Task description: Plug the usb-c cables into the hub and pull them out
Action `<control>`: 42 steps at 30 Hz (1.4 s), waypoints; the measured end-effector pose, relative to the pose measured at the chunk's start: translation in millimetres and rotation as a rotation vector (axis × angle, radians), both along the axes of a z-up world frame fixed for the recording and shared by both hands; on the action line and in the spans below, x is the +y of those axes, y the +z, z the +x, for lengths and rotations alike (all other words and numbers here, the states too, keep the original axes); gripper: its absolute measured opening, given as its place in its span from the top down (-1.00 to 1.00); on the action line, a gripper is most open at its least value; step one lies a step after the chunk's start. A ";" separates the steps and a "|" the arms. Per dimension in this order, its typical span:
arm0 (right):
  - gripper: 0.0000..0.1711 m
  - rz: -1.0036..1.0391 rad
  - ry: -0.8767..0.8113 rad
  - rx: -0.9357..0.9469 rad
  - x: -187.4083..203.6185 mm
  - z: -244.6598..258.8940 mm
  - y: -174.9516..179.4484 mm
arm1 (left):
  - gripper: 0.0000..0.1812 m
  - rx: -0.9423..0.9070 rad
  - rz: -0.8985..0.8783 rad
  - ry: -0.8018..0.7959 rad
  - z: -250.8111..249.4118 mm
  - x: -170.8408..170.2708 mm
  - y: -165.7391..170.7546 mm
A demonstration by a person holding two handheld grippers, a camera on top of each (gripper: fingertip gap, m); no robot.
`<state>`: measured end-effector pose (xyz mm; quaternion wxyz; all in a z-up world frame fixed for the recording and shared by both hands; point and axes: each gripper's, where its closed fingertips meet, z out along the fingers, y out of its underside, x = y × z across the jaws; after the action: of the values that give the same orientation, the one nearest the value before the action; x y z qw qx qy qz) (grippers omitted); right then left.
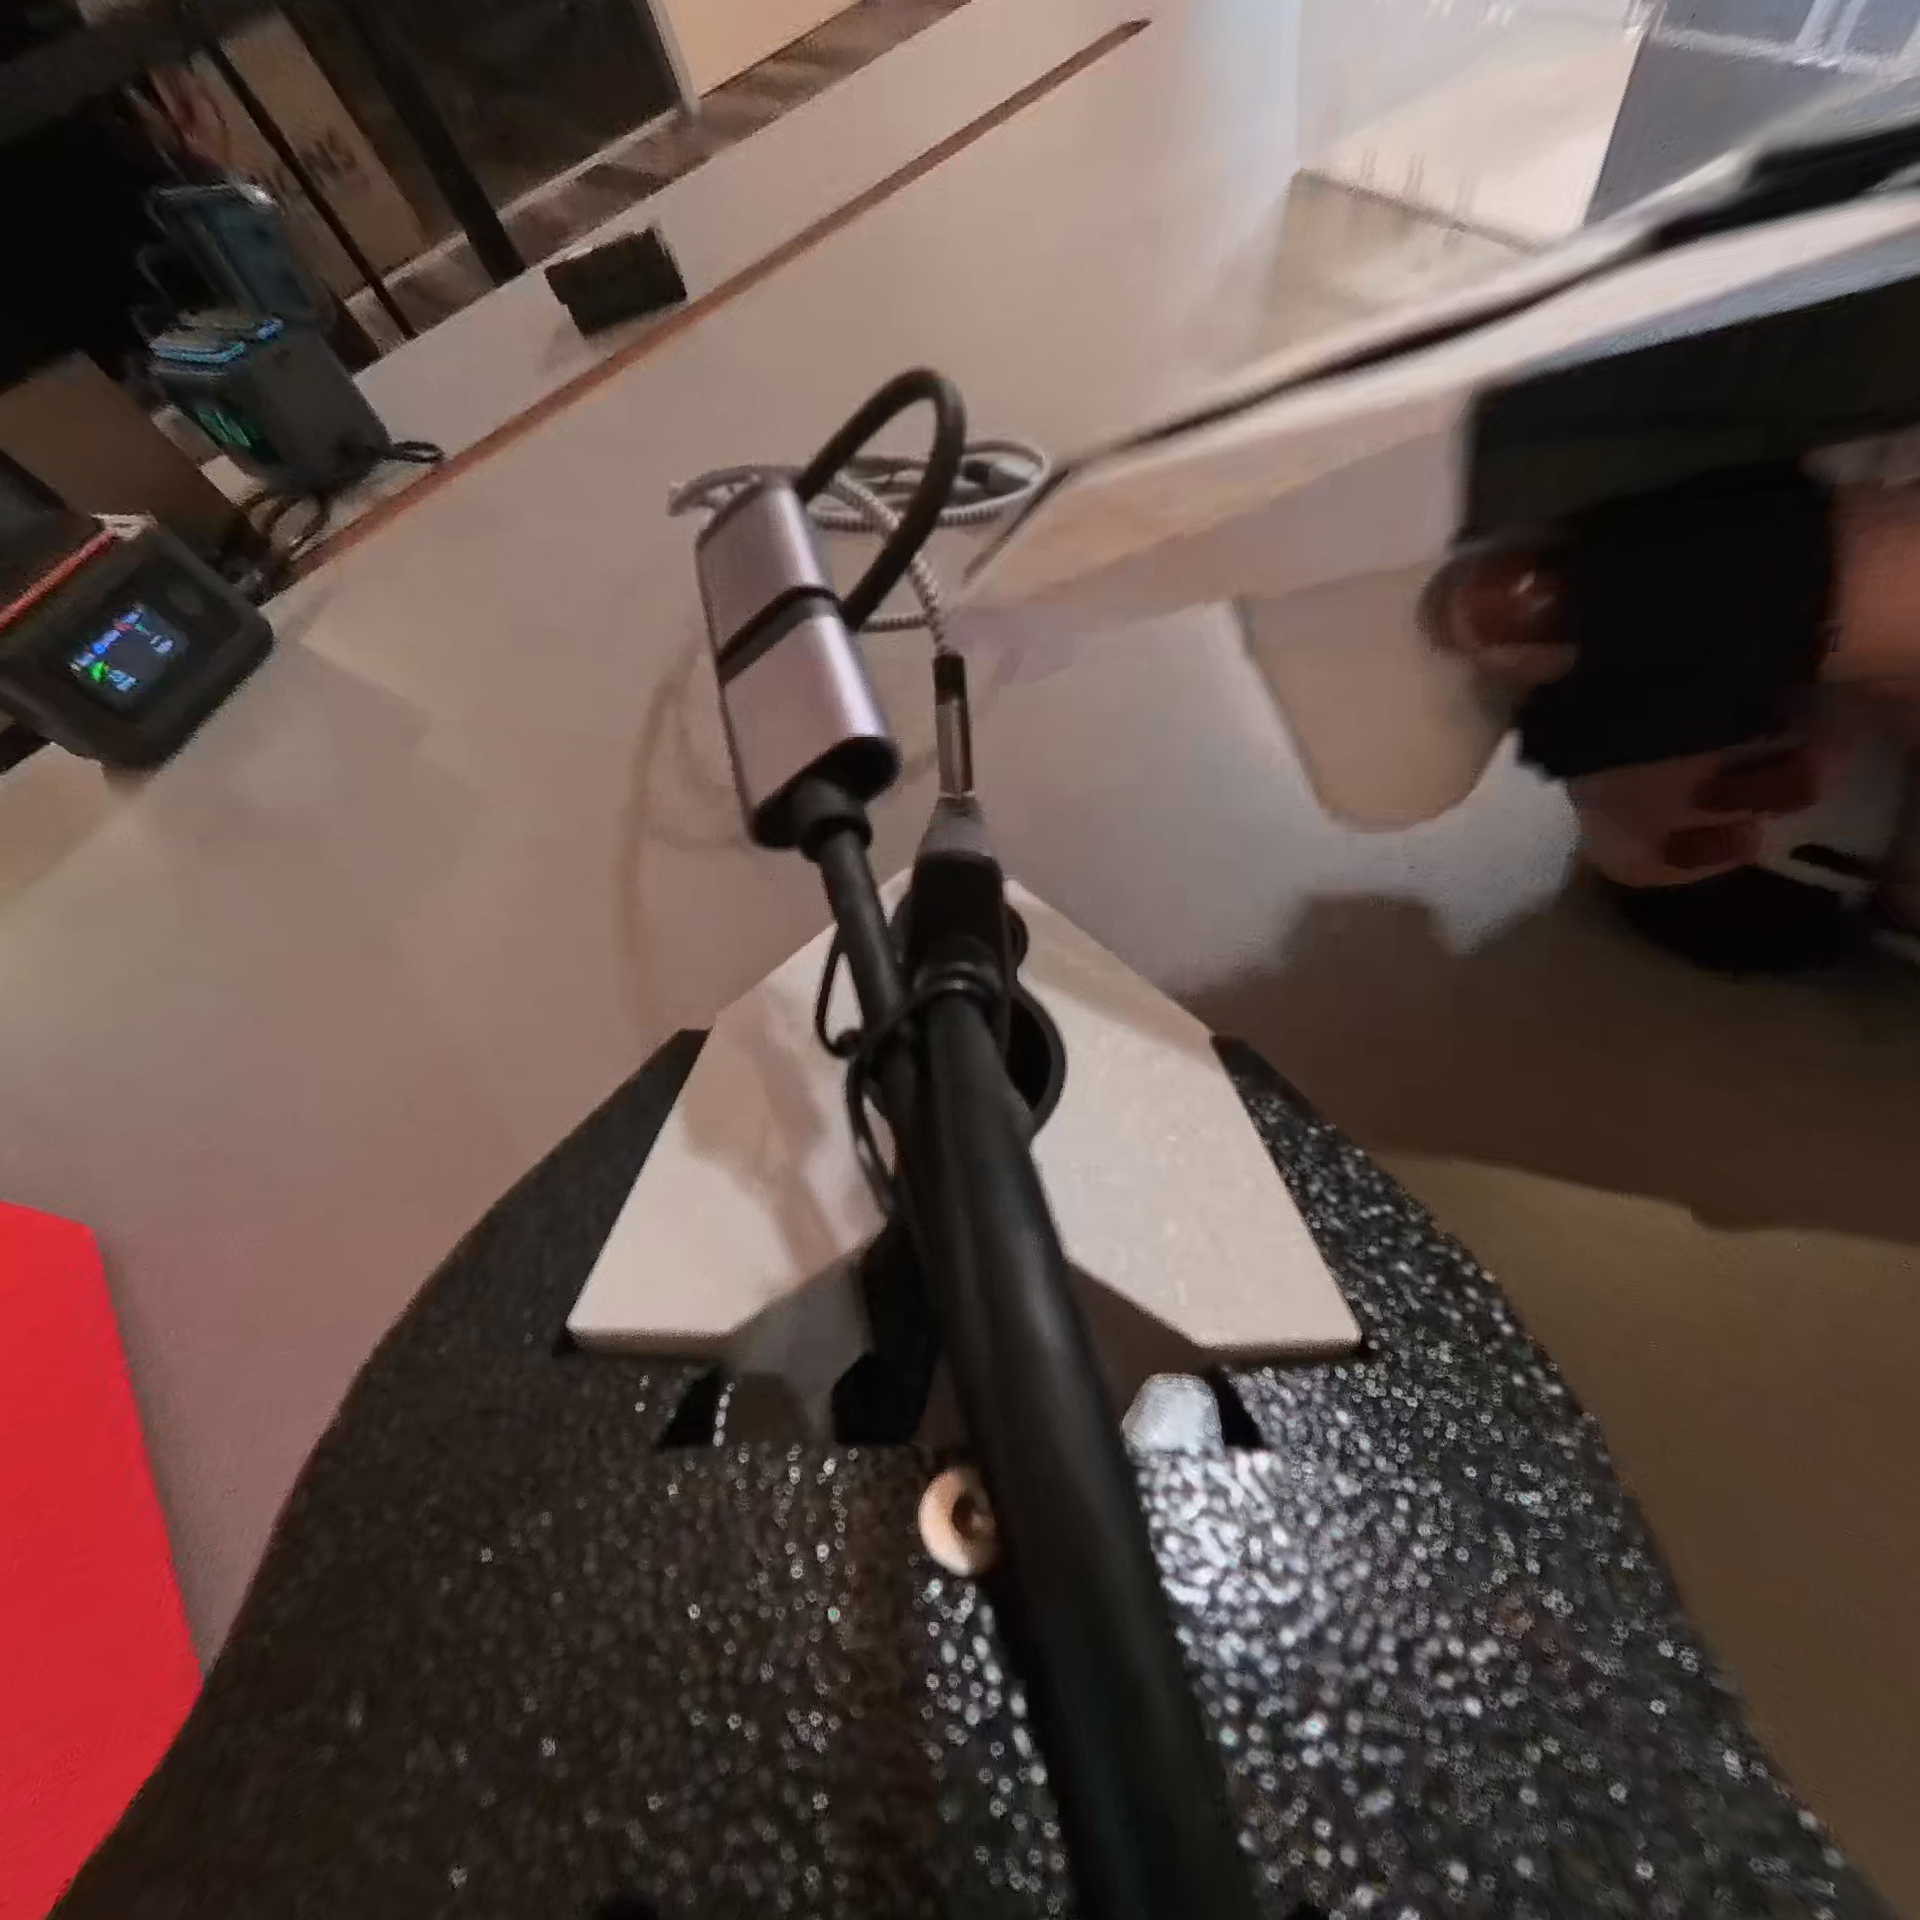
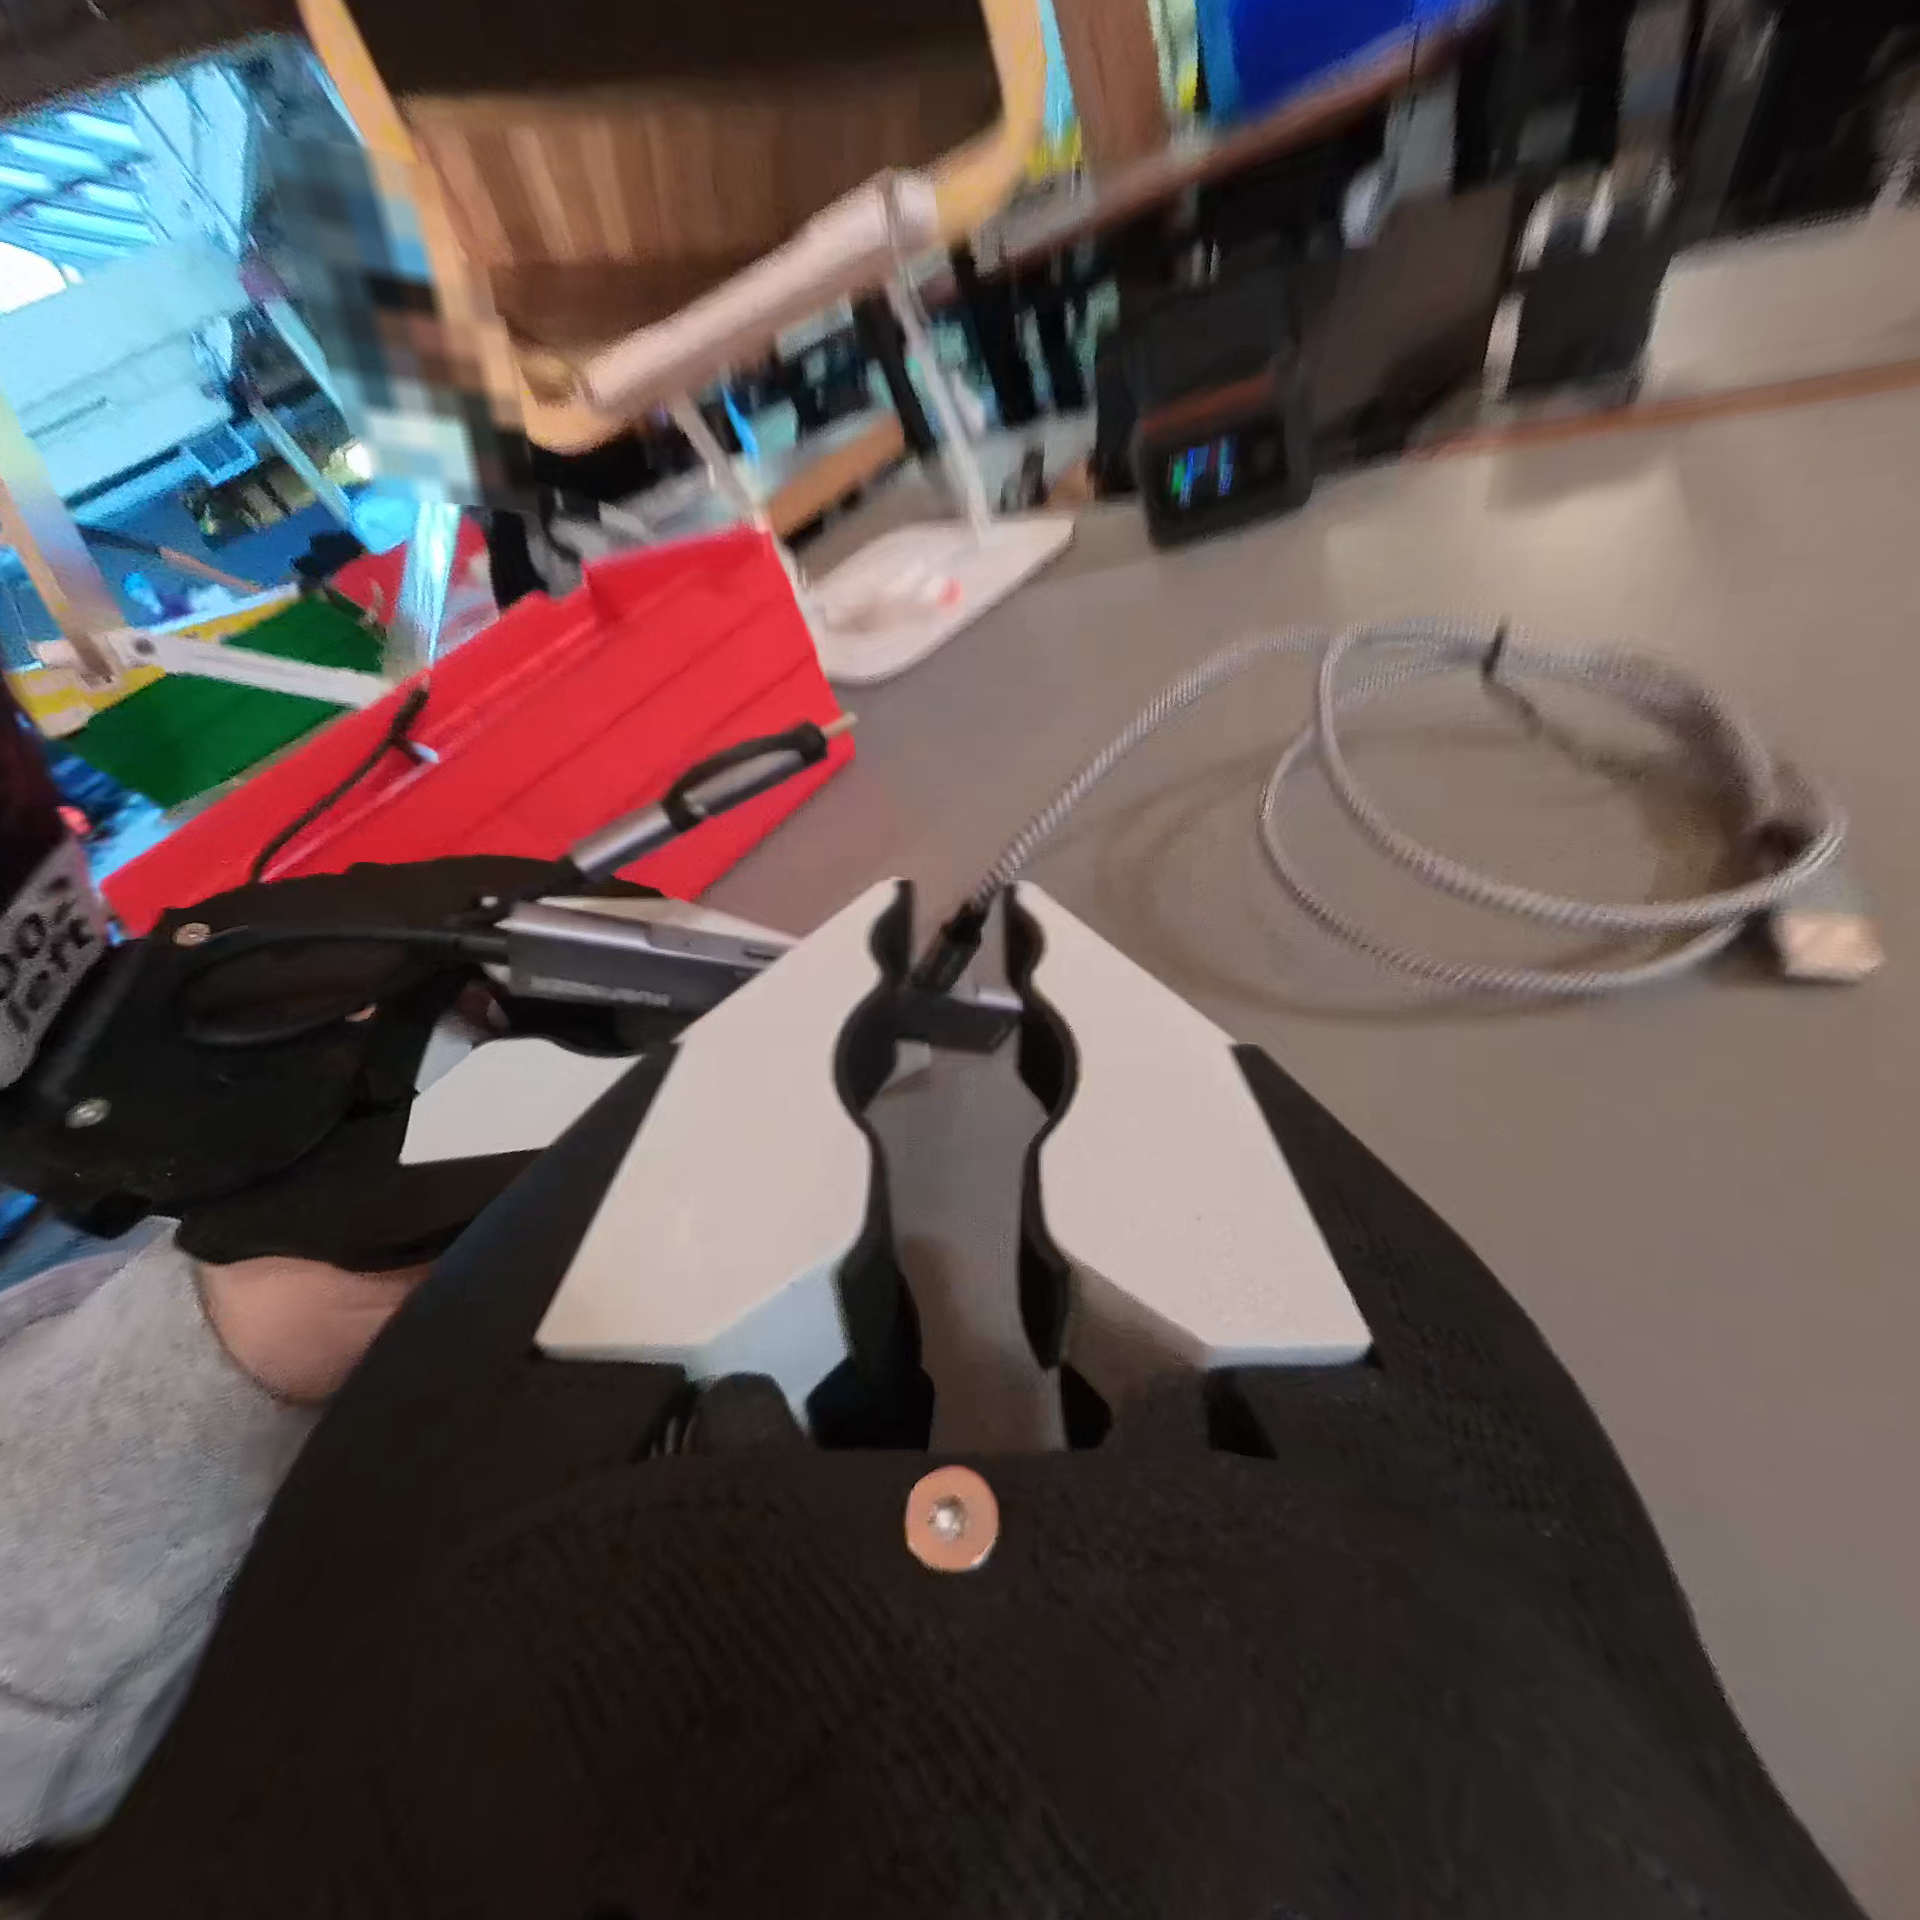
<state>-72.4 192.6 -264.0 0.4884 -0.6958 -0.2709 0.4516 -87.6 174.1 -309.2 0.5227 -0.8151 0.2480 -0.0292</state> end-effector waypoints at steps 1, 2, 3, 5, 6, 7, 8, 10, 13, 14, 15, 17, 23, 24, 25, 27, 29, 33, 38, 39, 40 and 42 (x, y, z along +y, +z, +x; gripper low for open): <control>0.67 0.090 -0.048 0.032 3.6 7.2 13.4 | 0.93 0.012 -0.002 0.001 -1.9 1.2 -1.2; 0.62 0.176 -0.102 0.055 7.3 16.2 27.0 | 0.93 0.023 0.001 -0.006 -2.7 2.0 -1.5; 0.62 0.254 -0.148 0.072 9.3 24.7 38.9 | 0.93 0.032 0.010 -0.011 -3.4 2.8 -1.1; 0.61 0.361 -0.212 0.089 9.8 37.1 54.0 | 0.93 0.077 0.031 -0.005 -7.8 4.8 -1.3; 0.61 0.398 -0.232 0.093 8.7 40.8 59.0 | 0.93 0.126 0.035 0.001 -11.5 6.2 -3.0; 0.61 0.435 -0.241 0.098 6.2 43.0 63.8 | 0.93 0.198 0.049 0.016 -16.9 8.1 -3.8; 0.61 0.471 -0.244 0.099 3.3 44.1 67.8 | 0.93 0.301 0.073 0.026 -22.5 10.1 -3.3; 0.66 0.519 -0.257 0.078 0.9 45.2 69.7 | 0.93 0.582 0.116 0.047 -35.5 14.2 -2.8; 0.68 0.524 -0.247 0.060 0.4 43.1 66.7 | 0.91 0.877 0.090 0.040 -44.9 15.2 -14.5; 0.68 0.516 -0.244 0.060 1.2 43.2 65.7 | 0.91 0.889 0.058 0.030 -43.7 13.8 -20.8; 0.68 0.510 -0.241 0.062 2.1 43.7 65.0 | 0.92 0.884 0.046 0.039 -43.0 13.3 -21.9; 0.65 0.495 -0.238 0.062 4.9 46.1 63.2 | 0.89 0.801 0.004 0.058 -39.4 11.0 -21.8; 0.63 0.475 -0.253 0.070 12.1 58.3 62.6 | 0.05 0.338 -0.263 0.056 -23.0 -25.6 -5.4; 0.63 0.476 -0.252 0.074 12.1 59.8 63.5 | 0.01 0.272 -0.300 0.053 -21.5 -34.7 0.7; 0.63 0.476 -0.251 0.079 12.0 61.2 64.4 | 0.02 0.221 -0.330 0.043 -20.9 -44.1 6.7; 0.63 0.478 -0.250 0.091 11.4 63.4 66.8 | 0.09 0.119 -0.365 0.009 -19.1 -63.7 23.4; 0.63 0.479 -0.243 0.101 10.0 64.1 68.6 | 0.23 0.014 -0.297 0.007 -27.5 -78.5 54.4; 0.64 0.477 -0.225 0.117 7.3 64.5 71.4 | 0.48 0.021 -0.097 0.436 -150.2 -102.1 107.3; 0.64 0.466 -0.201 0.143 3.6 62.7 75.0 | 0.40 0.179 -0.210 0.907 -289.3 -153.4 82.1; 0.64 0.467 -0.198 0.143 3.0 62.3 75.3 | 0.38 0.177 -0.257 0.923 -298.6 -155.9 69.5; 0.64 0.470 -0.196 0.142 2.5 61.9 75.7 | 0.39 0.191 -0.305 0.943 -306.9 -159.5 57.9; 0.64 0.476 -0.195 0.138 2.0 61.8 75.9 | 0.41 0.254 -0.371 0.975 -318.7 -166.3 42.6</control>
<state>-10.6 194.6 -188.0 0.6968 -0.5518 -0.2673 0.3721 -406.3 7.9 -266.6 0.2887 -0.9116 -0.1075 0.2723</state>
